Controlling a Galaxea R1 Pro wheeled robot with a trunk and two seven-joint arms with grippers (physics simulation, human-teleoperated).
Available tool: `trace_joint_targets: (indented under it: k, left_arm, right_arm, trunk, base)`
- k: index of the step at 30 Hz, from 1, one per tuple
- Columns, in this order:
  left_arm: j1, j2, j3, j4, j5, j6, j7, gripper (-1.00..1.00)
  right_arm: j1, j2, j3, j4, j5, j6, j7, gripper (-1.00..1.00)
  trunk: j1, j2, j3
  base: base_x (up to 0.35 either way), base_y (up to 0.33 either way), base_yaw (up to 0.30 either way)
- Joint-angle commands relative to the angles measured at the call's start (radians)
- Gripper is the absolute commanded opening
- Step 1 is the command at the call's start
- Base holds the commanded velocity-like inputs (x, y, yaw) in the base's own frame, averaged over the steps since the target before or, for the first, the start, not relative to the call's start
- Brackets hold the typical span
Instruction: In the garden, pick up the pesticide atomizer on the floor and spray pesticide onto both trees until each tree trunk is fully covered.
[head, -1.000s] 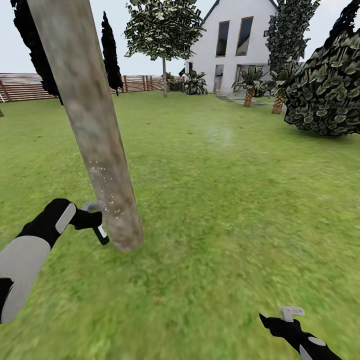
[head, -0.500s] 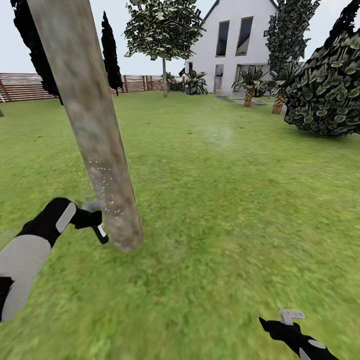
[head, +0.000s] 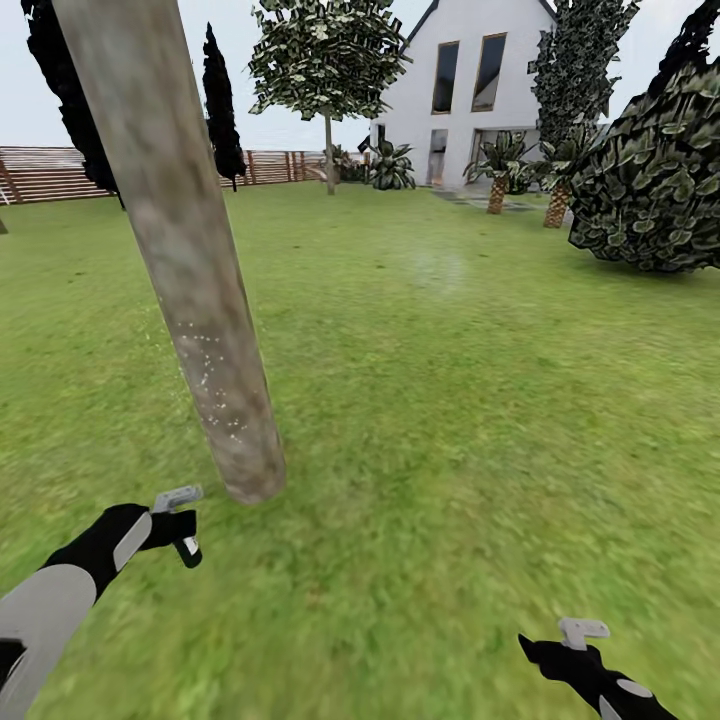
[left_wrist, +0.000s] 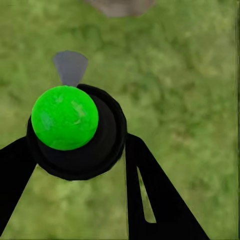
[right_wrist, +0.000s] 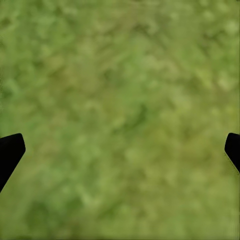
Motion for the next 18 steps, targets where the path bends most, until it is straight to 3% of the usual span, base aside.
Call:
trace_joint_targets:
  k: [1, 3, 7, 15, 18]
  left_arm:
    - [0.0, -0.001, 0.0, 0.0, 0.001, -0.003, -0.002, -1.0]
    - [0.001, -0.005, -0.001, 0.001, -0.002, -0.004, -0.003, -1.0]
    - [0.001, -0.047, -0.001, 0.001, -0.011, -0.005, 0.007, -1.0]
    - [0.001, -0.073, -0.001, 0.001, -0.015, -0.006, 0.008, -1.0]
    - [0.001, -0.074, -0.001, 0.001, -0.013, -0.005, 0.003, -1.0]
  right_arm:
    - [0.0, 0.001, -0.001, 0.0, -0.001, -0.001, 0.0, 1.0]
    - [0.0, 0.0, -0.002, 0.0, -0.002, -0.001, 0.0, 1.0]
    - [0.0, -0.002, -0.004, 0.0, -0.003, -0.002, 0.0, 1.0]
    - [0.0, -0.004, -0.005, -0.001, -0.003, -0.002, 0.0, 1.0]
    - [0.0, -0.004, -0.005, -0.002, -0.003, -0.002, 0.0, 1.0]
  trunk:
    - [0.0, 0.0, 0.0]
    - [0.0, 0.0, 0.0]
    - [0.0, 0.0, 0.0]
    - [0.0, 0.0, 0.0]
    - [0.0, 0.0, 0.0]
  base:
    - [0.15, -0.177, 0.068]
    - [0.173, -0.201, 0.182]
    - [0.203, -0.214, 0.263]
    - [0.212, -0.216, 0.27]
    - [0.169, -0.233, 0.056]
